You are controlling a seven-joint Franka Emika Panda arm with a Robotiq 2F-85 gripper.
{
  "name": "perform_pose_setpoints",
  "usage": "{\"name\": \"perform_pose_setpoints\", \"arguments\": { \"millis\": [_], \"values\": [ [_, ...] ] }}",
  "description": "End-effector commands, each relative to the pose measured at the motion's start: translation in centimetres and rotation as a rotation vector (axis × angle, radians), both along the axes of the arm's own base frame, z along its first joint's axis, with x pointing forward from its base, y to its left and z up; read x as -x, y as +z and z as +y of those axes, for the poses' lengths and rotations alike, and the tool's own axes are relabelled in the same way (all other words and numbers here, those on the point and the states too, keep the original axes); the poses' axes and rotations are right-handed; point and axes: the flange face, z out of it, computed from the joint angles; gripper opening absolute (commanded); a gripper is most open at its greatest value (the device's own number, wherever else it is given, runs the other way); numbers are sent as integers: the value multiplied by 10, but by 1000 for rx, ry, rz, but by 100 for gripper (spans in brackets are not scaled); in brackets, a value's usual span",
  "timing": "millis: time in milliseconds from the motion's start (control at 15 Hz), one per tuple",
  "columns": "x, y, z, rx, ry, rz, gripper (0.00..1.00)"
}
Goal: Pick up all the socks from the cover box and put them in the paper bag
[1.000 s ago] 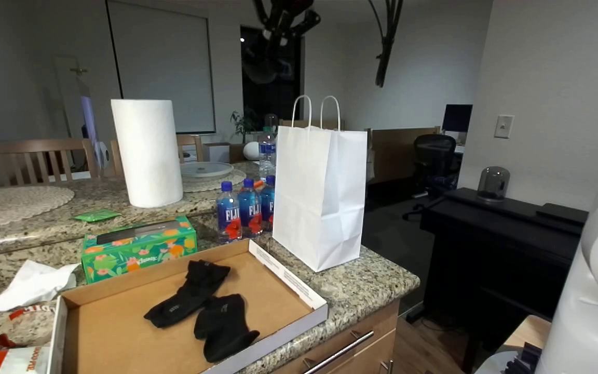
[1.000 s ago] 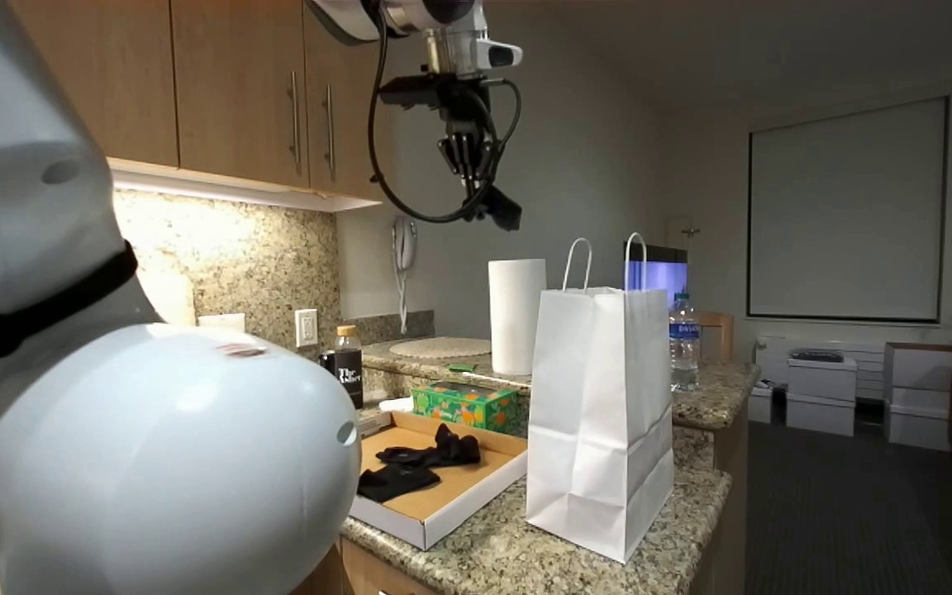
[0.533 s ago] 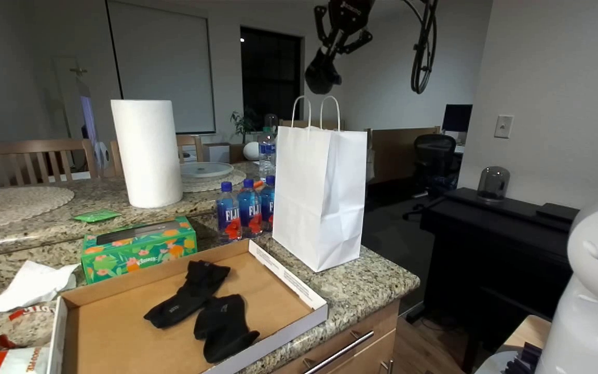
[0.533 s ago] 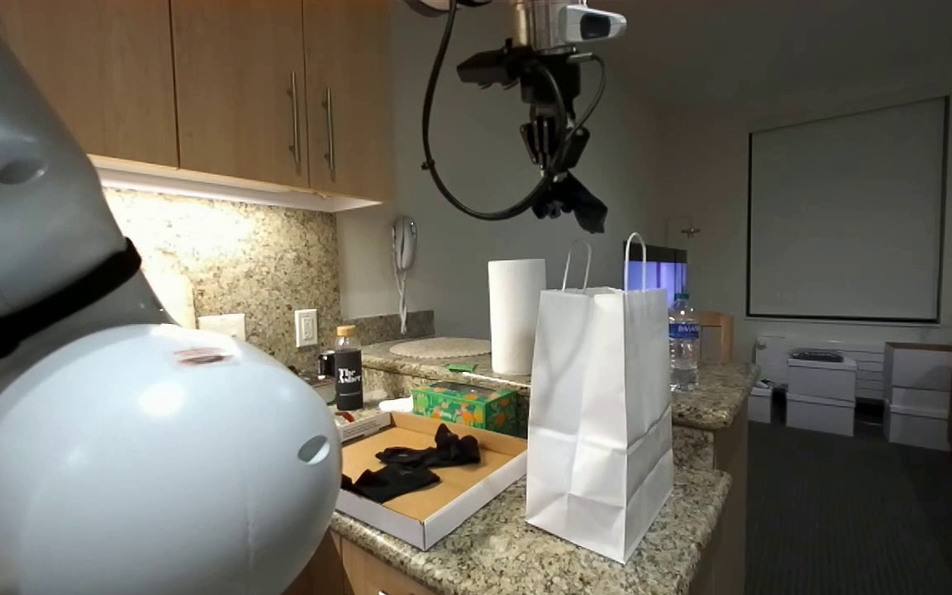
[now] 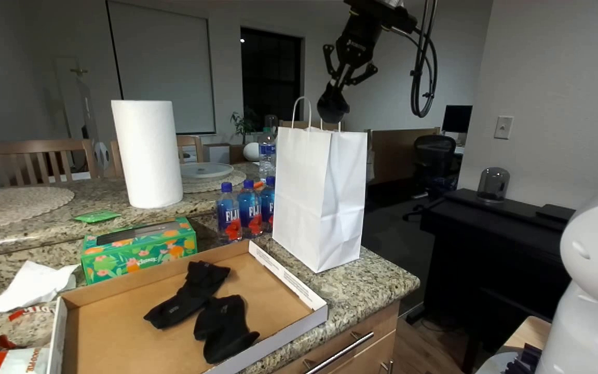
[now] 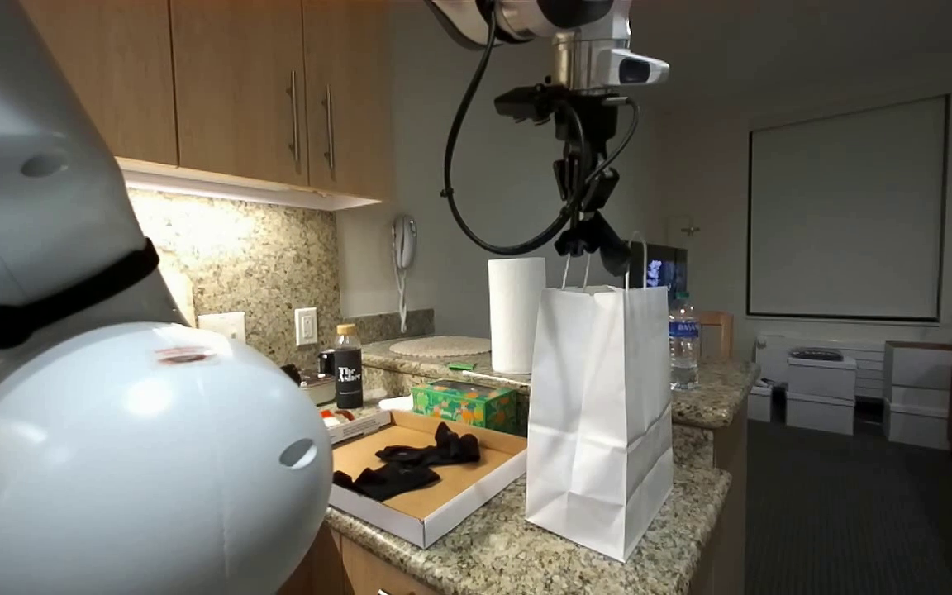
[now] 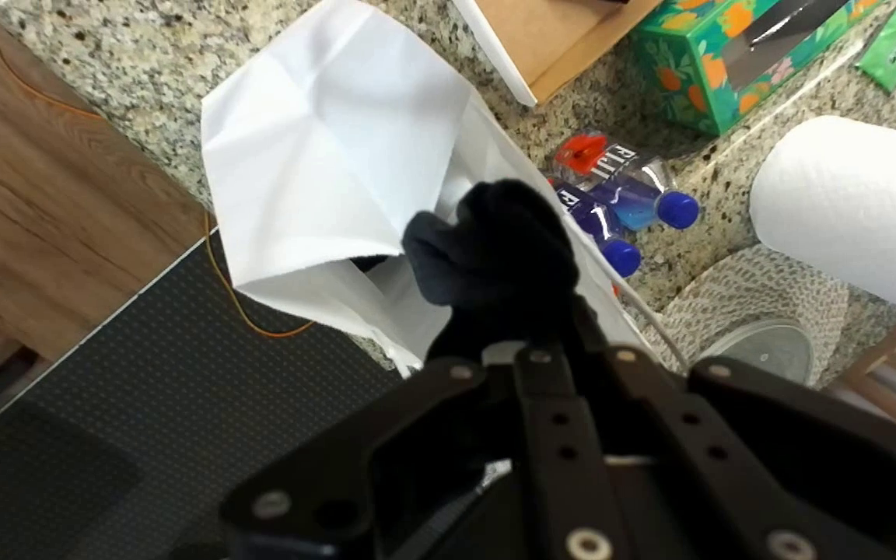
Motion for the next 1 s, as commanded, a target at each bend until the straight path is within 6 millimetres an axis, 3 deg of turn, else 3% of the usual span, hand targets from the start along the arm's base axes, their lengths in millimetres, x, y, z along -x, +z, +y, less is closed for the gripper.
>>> {"name": "perform_pose_setpoints", "arguments": {
  "millis": [0,400,467,533,933],
  "values": [
    [-10,-2,13,11,-54,30,7],
    [-23,-8,28,23,-106,64,7],
    [-25,-9,28,23,-117,69,32],
    [-26,-9,28,24,-126,71,33],
    [-26,-13,20,-6,-127,76,70]
  ]
}}
